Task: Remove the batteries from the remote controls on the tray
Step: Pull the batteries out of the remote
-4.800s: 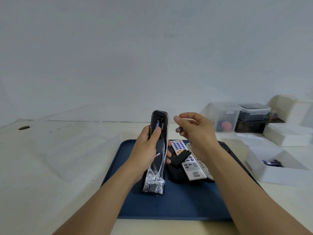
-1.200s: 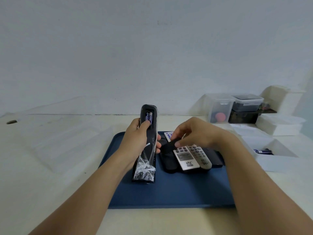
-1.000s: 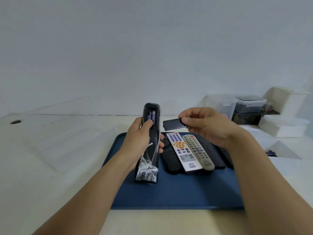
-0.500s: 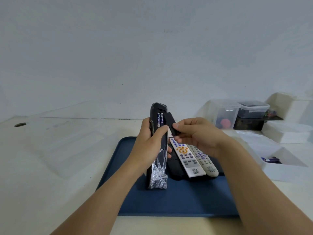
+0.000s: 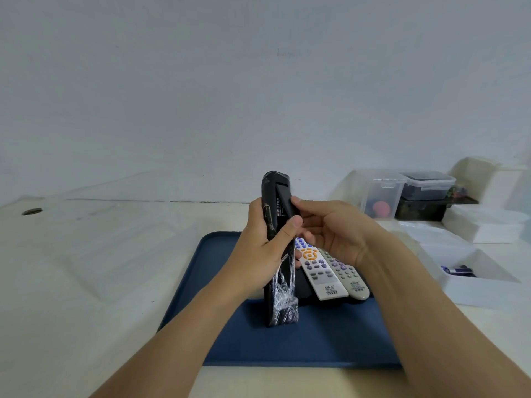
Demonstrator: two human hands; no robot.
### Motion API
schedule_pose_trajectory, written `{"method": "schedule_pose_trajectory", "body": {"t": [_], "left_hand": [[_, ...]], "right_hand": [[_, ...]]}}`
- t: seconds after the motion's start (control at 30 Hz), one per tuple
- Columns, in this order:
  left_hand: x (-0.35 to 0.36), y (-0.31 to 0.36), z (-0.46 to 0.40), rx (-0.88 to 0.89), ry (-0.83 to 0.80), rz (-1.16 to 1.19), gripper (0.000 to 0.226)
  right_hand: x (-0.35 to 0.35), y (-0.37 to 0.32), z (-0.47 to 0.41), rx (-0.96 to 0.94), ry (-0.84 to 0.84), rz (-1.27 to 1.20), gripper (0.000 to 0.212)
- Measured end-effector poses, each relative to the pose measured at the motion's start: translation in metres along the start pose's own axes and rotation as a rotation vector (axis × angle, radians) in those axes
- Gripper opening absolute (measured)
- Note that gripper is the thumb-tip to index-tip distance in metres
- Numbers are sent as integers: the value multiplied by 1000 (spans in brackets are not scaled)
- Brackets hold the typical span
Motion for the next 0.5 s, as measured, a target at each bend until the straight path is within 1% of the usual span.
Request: {"method": "schedule_pose_trajectory", "body": {"t": [0.23,0.4,0.5], "left_hand": [[3,5,5,25,-17,-63,17],[2,4,5,-12,-12,-28,12],[2,4,6,-27,-7,-17,11]], "right_hand": [[-7,-13,1,-106,48,239,39],[-4,-8,-2,-120,61,227,44],[-8,-6,-4,-128,121,319,50]]}}
Point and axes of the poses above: each hand's wrist, its own z-axis away from the middle knuckle, its own x-axis out of the palm, y = z × x, the point moved 9 cm from there along -z, towards the middle knuckle, and after that the axes turned 9 degrees about -x, right-handed, at the moved point
